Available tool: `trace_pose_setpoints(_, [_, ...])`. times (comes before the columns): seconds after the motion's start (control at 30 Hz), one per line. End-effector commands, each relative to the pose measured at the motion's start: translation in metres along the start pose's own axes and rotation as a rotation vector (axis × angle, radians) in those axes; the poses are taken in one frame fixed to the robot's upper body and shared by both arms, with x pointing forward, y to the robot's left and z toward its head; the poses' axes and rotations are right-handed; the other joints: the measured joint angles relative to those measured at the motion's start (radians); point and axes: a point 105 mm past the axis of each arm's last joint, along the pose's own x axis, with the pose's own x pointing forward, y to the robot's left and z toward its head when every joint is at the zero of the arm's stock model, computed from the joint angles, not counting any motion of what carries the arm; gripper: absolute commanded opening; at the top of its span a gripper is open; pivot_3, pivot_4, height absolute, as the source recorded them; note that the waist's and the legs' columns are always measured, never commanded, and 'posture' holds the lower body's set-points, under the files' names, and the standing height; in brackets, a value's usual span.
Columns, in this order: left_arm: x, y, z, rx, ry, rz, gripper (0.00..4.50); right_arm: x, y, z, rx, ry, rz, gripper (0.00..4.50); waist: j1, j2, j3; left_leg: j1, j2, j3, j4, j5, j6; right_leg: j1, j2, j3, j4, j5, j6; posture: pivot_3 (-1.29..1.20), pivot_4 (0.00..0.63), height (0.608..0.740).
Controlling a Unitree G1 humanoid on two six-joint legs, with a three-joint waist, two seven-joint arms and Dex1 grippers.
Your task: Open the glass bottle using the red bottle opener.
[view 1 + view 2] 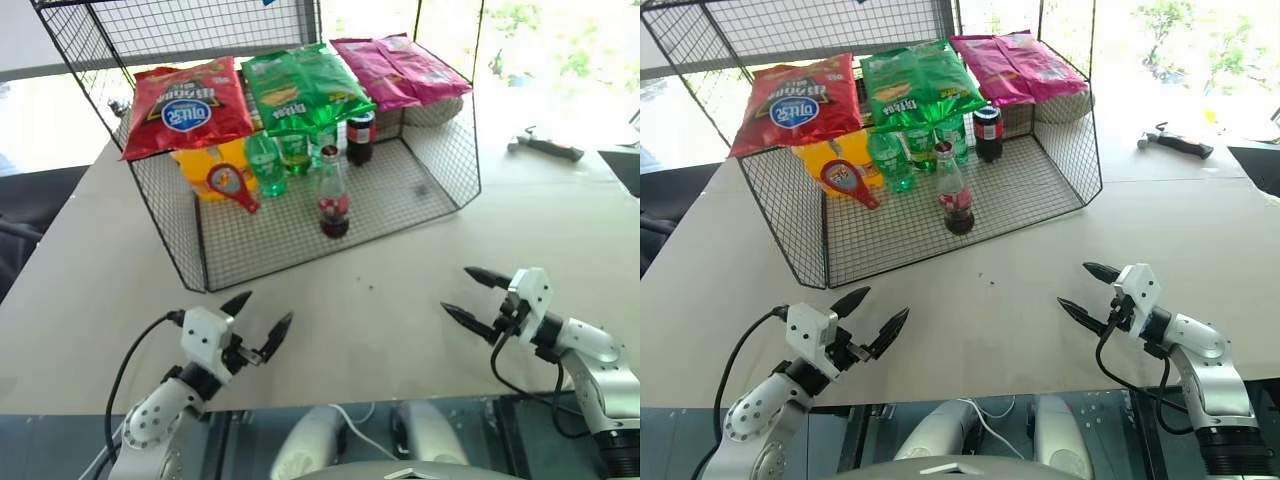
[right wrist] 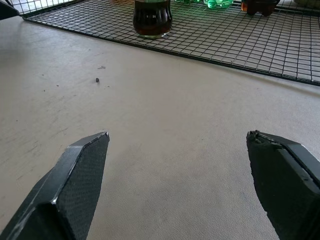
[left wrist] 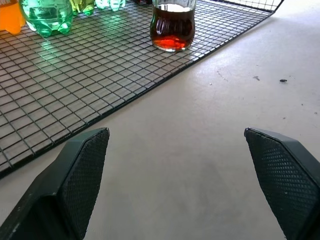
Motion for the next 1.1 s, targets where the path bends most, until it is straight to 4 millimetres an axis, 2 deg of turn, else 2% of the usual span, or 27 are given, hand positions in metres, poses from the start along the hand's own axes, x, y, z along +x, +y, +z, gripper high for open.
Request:
trace_pose_setpoints(0.03, [0.005, 0.004, 0.003, 0.037, -0.026, -0.006, 4.5, -0.004, 0.002, 0.013, -0.026, -0.03, -0.013, 4.4, 0.001, 0.0, 0.0, 0.0, 0.0, 0.0, 0.0, 0.0, 0.0, 0.0, 0.0, 0.0, 0.0, 0.0, 0.0, 0.0, 0.15, 0.735])
trace_pose_setpoints(0.4, [0.01, 0.011, -0.002, 0.034, -0.028, -0.013, 4.5, -0.004, 0.007, 0.014, -0.011, -0.018, -0.022, 4.4, 0.004, 0.001, 0.001, 0.0, 0.0, 0.0, 0.0, 0.0, 0.0, 0.0, 0.0, 0.0, 0.0, 0.0, 0.0, 0.0, 0.15, 0.735])
trace_pose_setpoints(0.67, [0.008, 0.006, 0.005, 0.053, -0.071, -0.053, 4.5, -0.002, 0.008, 0.015, -0.01, -0.026, -0.016, 4.4, 0.003, 0.001, 0.001, 0.0, 0.0, 0.0, 0.0, 0.0, 0.0, 0.0, 0.0, 0.0, 0.0, 0.0, 0.0, 0.0, 0.15, 0.735])
trace_pose_setpoints(0.87, [0.011, 0.02, 0.001, 0.081, -0.041, 0.034, 4.5, 0.003, 0.008, 0.016, -0.01, -0.033, -0.005, 4.4, 0.003, 0.001, 0.001, 0.0, 0.0, 0.0, 0.0, 0.0, 0.0, 0.0, 0.0, 0.0, 0.0, 0.0, 0.0, 0.0, 0.15, 0.735])
trace_pose_setpoints(1.0, [0.014, 0.032, 0.013, 0.123, -0.087, 0.114, 4.5, 0.01, 0.013, 0.026, -0.014, -0.083, 0.033, 4.4, 0.003, 0.001, 0.001, 0.0, 0.0, 0.0, 0.0, 0.001, 0.001, 0.0, 0.0, -0.001, 0.0, 0.0, 0.0, 0.0, 0.15, 0.735])
trace_pose_setpoints(1.1, [0.017, 0.045, 0.036, 0.118, -0.196, 0.193, 4.5, 0.018, 0.027, 0.043, -0.004, -0.167, 0.115, 4.4, 0.004, 0.001, 0.002, 0.0, 0.0, 0.0, 0.0, 0.001, 0.001, 0.0, 0.0, -0.001, 0.0, 0.0, 0.0, 0.0, 0.15, 0.735])
